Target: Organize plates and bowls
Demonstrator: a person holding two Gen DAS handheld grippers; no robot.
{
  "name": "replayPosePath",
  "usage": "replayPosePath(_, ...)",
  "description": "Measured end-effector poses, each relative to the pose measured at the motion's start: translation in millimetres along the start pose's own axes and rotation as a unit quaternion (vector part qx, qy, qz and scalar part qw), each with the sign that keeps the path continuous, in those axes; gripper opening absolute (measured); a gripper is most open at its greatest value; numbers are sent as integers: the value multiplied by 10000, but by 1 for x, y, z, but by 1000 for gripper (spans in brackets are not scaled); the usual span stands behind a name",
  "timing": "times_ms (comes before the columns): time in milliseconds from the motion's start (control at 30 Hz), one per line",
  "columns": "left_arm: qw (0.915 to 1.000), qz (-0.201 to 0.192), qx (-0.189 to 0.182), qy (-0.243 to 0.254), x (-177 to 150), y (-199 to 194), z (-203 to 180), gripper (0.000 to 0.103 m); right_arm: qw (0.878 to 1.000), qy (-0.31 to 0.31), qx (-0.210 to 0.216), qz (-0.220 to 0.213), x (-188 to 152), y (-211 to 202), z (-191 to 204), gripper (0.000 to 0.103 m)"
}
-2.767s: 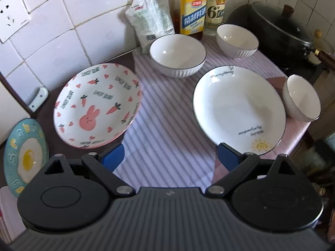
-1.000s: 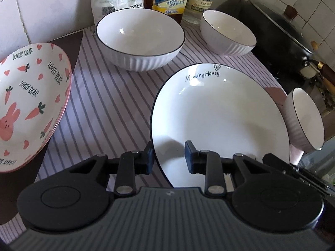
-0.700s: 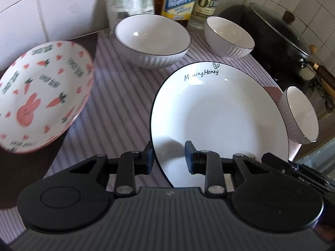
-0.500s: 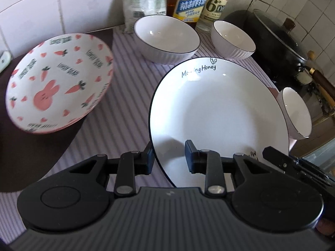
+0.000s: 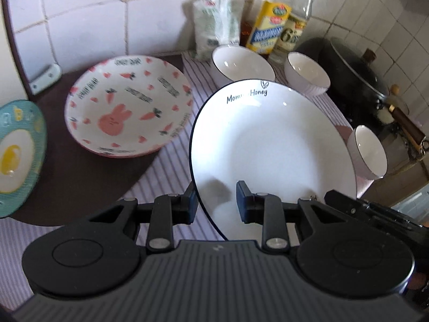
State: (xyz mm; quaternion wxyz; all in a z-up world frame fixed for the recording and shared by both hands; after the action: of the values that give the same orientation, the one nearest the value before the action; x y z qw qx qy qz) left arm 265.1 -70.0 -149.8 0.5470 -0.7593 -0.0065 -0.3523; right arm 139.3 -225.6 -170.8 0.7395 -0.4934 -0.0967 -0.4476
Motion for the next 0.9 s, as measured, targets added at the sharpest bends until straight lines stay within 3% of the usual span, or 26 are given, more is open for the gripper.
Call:
replayPosePath(267,9987,-388,274,-179,2,-39,30,28,9991,-210,317,166,3,11,39,25)
replayPosePath(500,9958,-510,484,-593,2,-48,71,28,9970,-412,594,285,11,38,72,25)
replayPosePath(733,9920,-401,699,-970,-5,-30,107,28,9940,-422,699,733,14,83,86,25)
replayPosePath(900,9911,-69,882,-997,-10,-11,122,28,9914,-292,878,923,18,106,86,25)
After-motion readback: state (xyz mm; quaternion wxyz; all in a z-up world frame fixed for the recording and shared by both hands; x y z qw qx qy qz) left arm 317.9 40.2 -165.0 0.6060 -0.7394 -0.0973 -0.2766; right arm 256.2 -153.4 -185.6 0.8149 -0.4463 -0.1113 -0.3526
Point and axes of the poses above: each gripper's, at about its wrist camera, not at the fingertips, and y roughly the way its jaws point, z to its left, x to its top, the point moved 4 cm from there along y, roughly the way its jaws point, and after that the axes turned 11 degrees about y, right-handed, at the moved point
